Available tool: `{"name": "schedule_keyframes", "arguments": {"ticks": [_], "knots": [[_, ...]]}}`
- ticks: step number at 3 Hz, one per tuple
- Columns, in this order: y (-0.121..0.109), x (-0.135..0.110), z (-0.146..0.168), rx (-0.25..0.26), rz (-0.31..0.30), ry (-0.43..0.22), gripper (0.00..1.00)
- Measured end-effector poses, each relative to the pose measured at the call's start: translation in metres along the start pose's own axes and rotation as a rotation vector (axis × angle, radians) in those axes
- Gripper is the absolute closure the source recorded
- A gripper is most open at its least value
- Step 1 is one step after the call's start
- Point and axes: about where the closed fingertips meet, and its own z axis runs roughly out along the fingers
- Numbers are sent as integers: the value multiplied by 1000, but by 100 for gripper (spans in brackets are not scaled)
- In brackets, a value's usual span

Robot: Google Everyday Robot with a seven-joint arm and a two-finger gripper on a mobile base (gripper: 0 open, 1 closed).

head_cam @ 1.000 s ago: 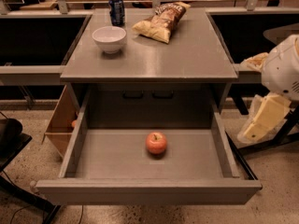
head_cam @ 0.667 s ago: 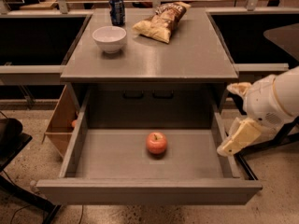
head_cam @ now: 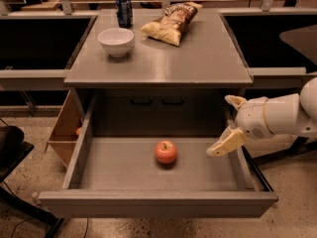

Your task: Pick apple from top drawer and place on counter

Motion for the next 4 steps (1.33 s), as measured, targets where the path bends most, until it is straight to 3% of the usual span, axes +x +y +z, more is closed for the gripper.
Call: {"name": "schedule_keyframes", "arguments": {"ticks": [1,2,4], "knots": [[-2,3,5,1,7,-4,0],[8,7,34,-59,21,-39,0],[41,9,133,-243,86,-183,0]]}}
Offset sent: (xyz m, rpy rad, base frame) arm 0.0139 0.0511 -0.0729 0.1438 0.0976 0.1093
